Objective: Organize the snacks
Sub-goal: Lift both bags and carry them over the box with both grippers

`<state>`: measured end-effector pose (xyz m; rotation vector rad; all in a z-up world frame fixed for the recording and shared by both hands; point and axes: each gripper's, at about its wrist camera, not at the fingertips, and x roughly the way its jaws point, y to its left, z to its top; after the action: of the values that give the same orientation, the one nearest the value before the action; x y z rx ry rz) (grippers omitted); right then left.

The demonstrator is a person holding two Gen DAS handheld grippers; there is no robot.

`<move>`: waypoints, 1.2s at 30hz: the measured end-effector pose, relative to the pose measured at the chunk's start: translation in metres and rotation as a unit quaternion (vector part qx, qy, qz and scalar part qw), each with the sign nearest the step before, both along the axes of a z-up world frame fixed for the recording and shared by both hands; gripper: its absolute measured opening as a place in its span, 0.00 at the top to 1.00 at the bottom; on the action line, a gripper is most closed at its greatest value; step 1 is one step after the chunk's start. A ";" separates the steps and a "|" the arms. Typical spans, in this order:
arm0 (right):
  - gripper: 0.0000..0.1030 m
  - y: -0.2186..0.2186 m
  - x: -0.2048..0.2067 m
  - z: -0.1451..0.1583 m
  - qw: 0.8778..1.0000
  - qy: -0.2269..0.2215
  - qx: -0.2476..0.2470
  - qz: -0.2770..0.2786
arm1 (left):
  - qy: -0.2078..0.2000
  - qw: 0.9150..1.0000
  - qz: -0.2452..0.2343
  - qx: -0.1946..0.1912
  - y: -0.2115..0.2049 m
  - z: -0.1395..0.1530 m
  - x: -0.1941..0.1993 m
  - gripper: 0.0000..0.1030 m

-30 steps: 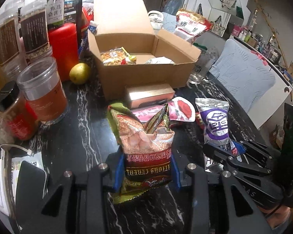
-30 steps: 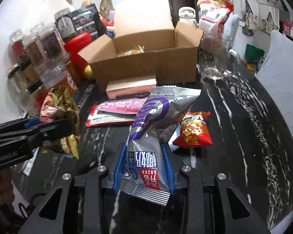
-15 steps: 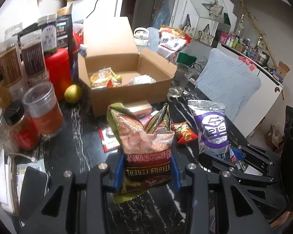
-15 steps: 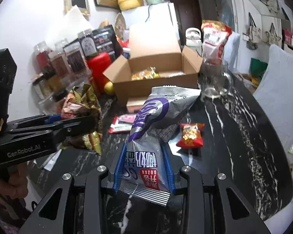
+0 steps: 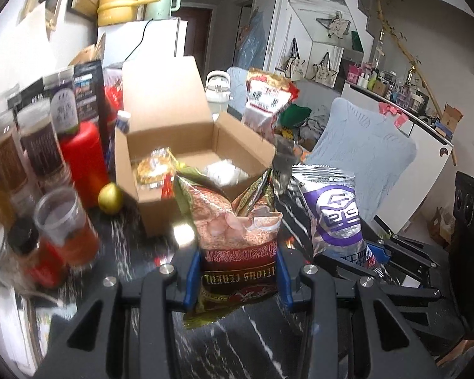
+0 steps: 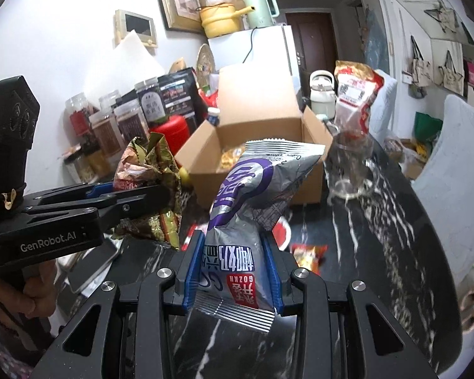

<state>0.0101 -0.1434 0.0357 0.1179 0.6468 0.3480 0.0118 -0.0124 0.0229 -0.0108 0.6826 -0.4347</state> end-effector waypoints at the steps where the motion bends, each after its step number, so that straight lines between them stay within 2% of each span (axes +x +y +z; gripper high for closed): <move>1: 0.65 -0.001 0.002 0.002 1.000 -0.003 -0.001 0.000 | -0.004 1.000 0.000 -0.001 0.000 0.003 0.004 0.62; 11: 0.65 -0.011 0.058 0.027 0.999 -0.034 -0.002 0.011 | -0.044 0.999 -0.003 -0.013 -0.001 0.034 0.057 0.62; 14: 0.65 -0.013 0.079 0.037 0.999 -0.049 -0.001 0.019 | -0.064 0.998 0.002 -0.005 0.000 0.042 0.076 0.62; 22: 0.65 -0.016 0.138 0.054 0.997 -0.066 -0.015 0.024 | -0.083 0.996 0.013 -0.001 0.005 0.057 0.133 0.62; 28: 0.65 -0.011 0.184 0.058 0.997 -0.067 -0.019 0.037 | -0.073 0.997 0.021 -0.003 0.008 0.056 0.182 0.62; 36: 0.65 -0.002 0.250 0.054 0.997 -0.047 -0.028 0.058 | -0.055 0.997 0.041 0.024 0.011 0.050 0.241 0.62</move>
<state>0.2596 -0.1452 0.0894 0.0112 0.5698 0.4440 0.2524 -0.0017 0.0724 0.0300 0.5824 -0.3381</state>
